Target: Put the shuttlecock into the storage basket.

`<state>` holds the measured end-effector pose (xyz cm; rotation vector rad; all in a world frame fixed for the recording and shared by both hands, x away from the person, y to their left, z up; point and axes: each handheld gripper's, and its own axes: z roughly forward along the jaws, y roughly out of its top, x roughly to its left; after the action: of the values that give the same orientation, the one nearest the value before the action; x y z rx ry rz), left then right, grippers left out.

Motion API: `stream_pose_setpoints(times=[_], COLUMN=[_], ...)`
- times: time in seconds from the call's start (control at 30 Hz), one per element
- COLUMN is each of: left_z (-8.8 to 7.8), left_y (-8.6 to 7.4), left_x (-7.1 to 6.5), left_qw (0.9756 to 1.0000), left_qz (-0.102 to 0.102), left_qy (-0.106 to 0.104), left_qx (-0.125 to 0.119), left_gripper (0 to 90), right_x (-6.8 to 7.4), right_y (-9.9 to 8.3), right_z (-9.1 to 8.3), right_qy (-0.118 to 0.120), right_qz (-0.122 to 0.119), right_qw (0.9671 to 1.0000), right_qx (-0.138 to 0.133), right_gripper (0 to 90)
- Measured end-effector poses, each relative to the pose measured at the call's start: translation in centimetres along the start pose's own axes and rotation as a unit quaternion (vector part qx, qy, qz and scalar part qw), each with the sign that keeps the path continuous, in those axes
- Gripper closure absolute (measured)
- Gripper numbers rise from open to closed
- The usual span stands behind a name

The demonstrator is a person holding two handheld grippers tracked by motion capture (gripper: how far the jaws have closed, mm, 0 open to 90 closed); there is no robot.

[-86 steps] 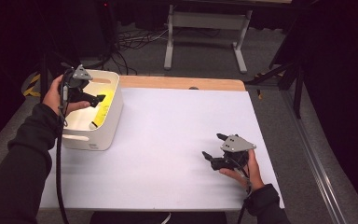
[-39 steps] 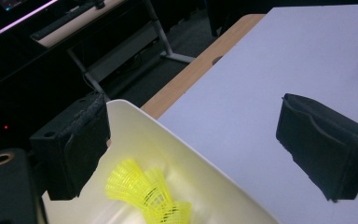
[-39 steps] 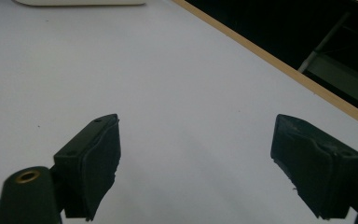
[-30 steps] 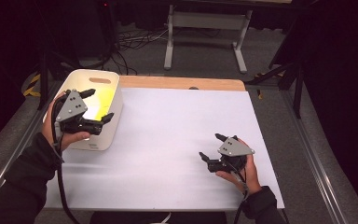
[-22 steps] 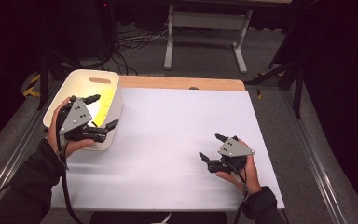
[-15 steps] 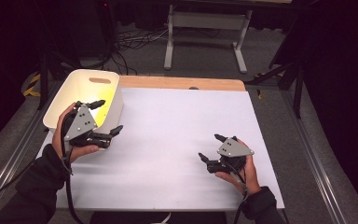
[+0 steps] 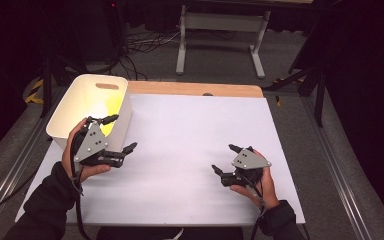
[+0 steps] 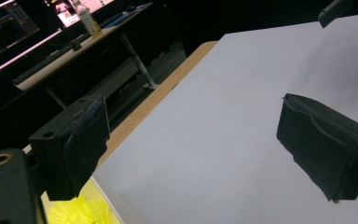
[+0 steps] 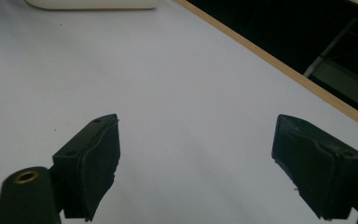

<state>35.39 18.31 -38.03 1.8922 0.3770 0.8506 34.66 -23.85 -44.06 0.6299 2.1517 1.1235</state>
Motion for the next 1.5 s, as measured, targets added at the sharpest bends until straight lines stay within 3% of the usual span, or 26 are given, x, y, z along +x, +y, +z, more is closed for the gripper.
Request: stream_pose_setpoints(times=[0.57,0.83,1.33,1.5], left_z=[0.6,1.1,1.5,1.3], left_y=[-1.4,-2.5,-4.5,-5.5], left_x=[-1.9,-3.3,-4.6,-4.8], left_qw=[0.9996,0.9990,0.9976,0.9977], left_qz=[-0.004,0.012,0.022,0.009], left_qy=[-0.027,-0.042,-0.061,-0.063], left_qx=[0.001,0.009,0.024,0.024], left_gripper=[10.5,10.0,10.1,10.2], right_x=[0.7,1.3,2.0,2.5], right_y=[0.1,0.4,0.4,0.3], right_z=[0.0,0.1,0.0,0.0], right_qy=[0.006,0.012,0.021,0.026], right_qz=[-0.001,-0.003,-0.003,-0.003], right_qw=[1.0000,0.9999,0.9998,0.9996], right_qx=[-0.001,-0.004,-0.007,-0.008], right_gripper=[16.3,16.3,16.2,16.2])
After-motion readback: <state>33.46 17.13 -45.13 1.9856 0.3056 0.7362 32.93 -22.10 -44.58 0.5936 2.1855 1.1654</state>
